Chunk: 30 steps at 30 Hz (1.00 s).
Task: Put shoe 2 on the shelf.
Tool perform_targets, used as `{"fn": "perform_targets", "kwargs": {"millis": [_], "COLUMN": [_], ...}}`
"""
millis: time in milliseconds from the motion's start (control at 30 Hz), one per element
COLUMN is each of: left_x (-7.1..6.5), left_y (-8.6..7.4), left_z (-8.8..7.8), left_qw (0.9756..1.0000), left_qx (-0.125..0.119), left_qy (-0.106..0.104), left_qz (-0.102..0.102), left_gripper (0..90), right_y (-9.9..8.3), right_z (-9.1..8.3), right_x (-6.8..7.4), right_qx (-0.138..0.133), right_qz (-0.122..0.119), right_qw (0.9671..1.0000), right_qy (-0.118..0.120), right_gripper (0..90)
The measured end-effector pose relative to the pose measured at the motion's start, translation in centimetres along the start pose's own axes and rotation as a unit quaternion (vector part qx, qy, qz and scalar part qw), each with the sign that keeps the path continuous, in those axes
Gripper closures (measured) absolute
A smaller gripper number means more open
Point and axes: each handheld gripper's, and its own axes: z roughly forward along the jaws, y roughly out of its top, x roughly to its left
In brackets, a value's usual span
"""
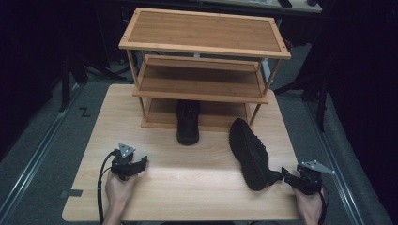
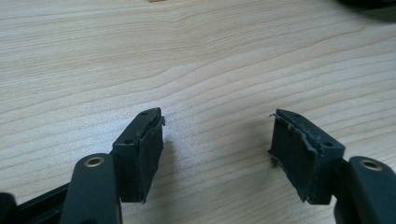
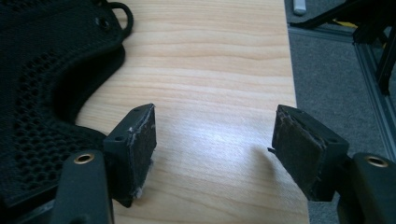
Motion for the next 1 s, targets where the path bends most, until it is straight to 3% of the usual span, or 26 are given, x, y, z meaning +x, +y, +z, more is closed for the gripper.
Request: {"fn": "perform_targets", "kwargs": {"millis": [300,700,1000], "left_x": [0.0,0.0,0.0], "left_y": [0.0,0.0,0.0], "left_z": [0.0,0.0,0.0], "left_qw": [1.0000,1.0000,1.0000], "left_qx": [0.000,0.000,0.000], "left_qy": [0.000,0.001,0.002], "left_qz": [0.000,-0.001,-0.001], "left_gripper": [33.9,33.5,33.4], "right_y": [0.5,2.5,2.6], "right_z": [1.2,2.6,3.3], "right_x": [0.0,1.6,2.1], "right_qx": [0.018,0.035,0.041], "right_qz": [-0.013,-0.069,-0.074], "right_qw": [0.9995,0.9952,0.9941], "right_qy": [0.023,0.060,0.068], "right_gripper": [28.1,23.3,21.6]}}
